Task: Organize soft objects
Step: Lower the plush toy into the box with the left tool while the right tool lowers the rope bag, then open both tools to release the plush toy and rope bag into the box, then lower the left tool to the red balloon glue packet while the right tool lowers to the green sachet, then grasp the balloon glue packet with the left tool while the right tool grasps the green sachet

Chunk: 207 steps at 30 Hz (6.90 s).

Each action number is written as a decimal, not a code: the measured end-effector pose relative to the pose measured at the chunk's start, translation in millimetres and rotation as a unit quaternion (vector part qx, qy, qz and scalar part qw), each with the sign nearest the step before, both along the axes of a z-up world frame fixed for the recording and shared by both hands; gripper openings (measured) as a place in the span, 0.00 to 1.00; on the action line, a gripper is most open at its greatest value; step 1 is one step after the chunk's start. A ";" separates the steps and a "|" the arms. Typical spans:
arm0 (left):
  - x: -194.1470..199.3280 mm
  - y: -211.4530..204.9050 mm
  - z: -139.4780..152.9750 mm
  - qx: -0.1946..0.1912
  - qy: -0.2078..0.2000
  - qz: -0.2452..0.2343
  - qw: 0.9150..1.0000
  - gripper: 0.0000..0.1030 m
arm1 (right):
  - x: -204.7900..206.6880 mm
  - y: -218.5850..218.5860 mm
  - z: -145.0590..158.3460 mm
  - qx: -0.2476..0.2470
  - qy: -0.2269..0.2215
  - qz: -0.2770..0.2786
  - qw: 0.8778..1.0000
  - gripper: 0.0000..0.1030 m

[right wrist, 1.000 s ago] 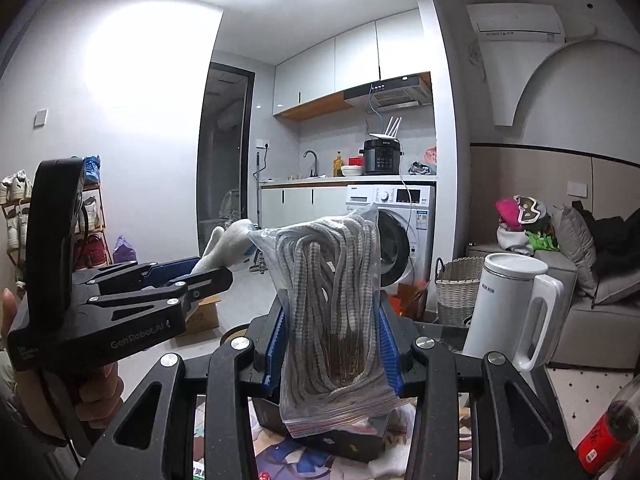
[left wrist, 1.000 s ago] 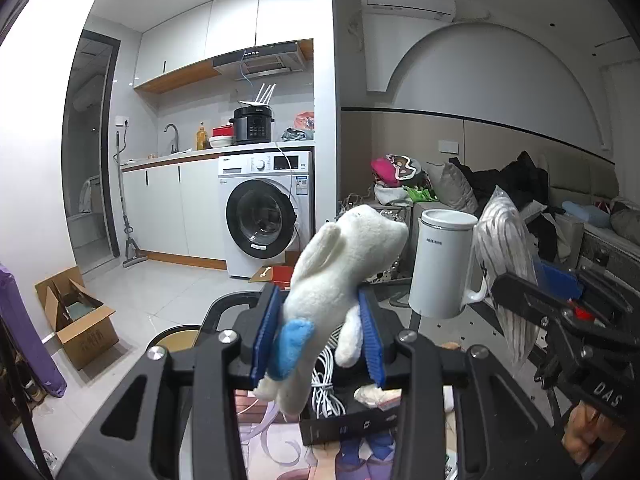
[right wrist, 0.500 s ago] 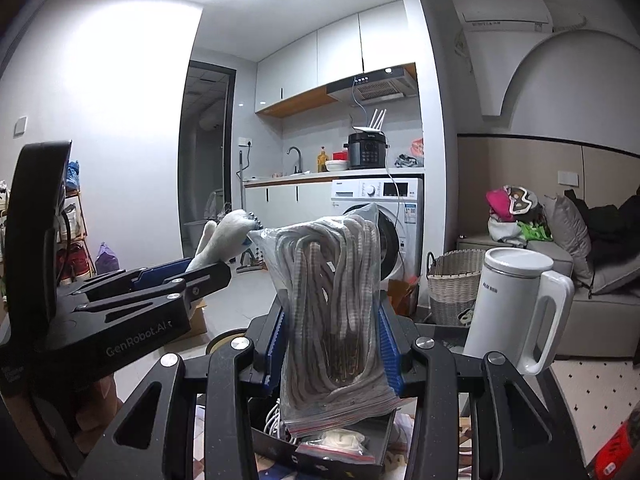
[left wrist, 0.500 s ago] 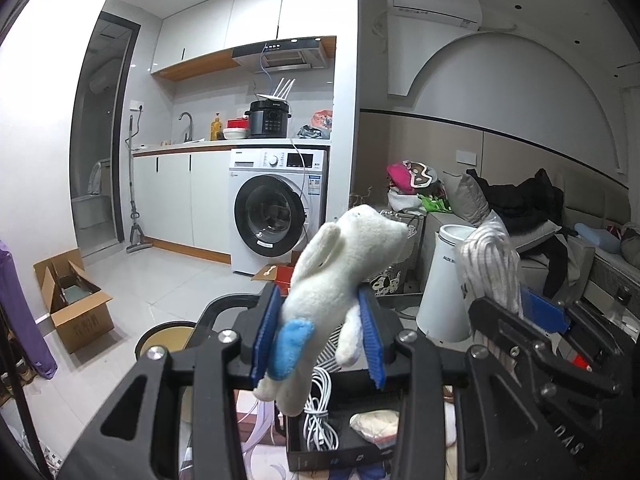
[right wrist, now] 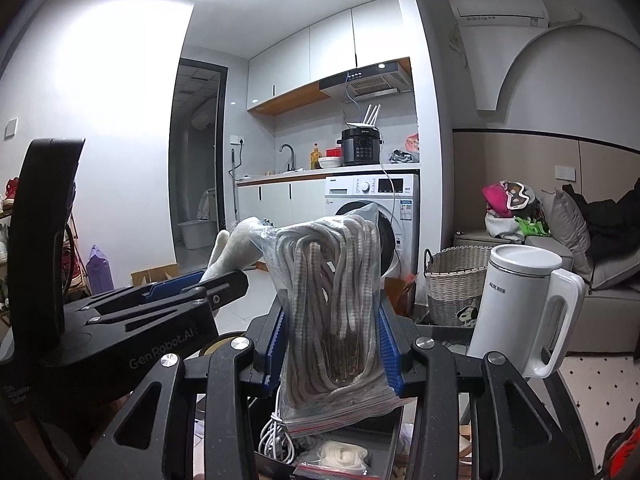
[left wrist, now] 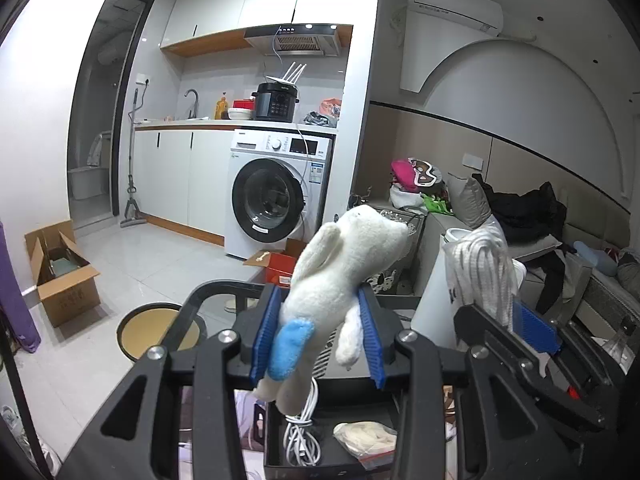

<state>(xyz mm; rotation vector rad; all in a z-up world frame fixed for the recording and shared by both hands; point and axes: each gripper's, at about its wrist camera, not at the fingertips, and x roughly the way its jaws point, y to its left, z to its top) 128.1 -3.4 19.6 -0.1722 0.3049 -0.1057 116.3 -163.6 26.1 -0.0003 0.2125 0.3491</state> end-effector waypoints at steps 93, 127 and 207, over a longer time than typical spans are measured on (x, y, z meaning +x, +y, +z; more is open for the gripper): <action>-74.0 -33.5 -151.5 0.219 0.379 -0.258 0.862 0.53 | -26.1 8.4 -162.8 -0.220 0.401 0.158 0.875 0.76; -73.8 -39.0 -173.1 0.222 0.384 -0.254 0.860 0.78 | -3.5 24.8 -203.0 -0.239 0.417 0.146 0.865 0.91; -57.0 -29.6 -87.3 0.158 0.236 -0.147 0.947 0.41 | -24.8 -8.8 -134.2 -0.168 0.339 0.130 0.917 0.36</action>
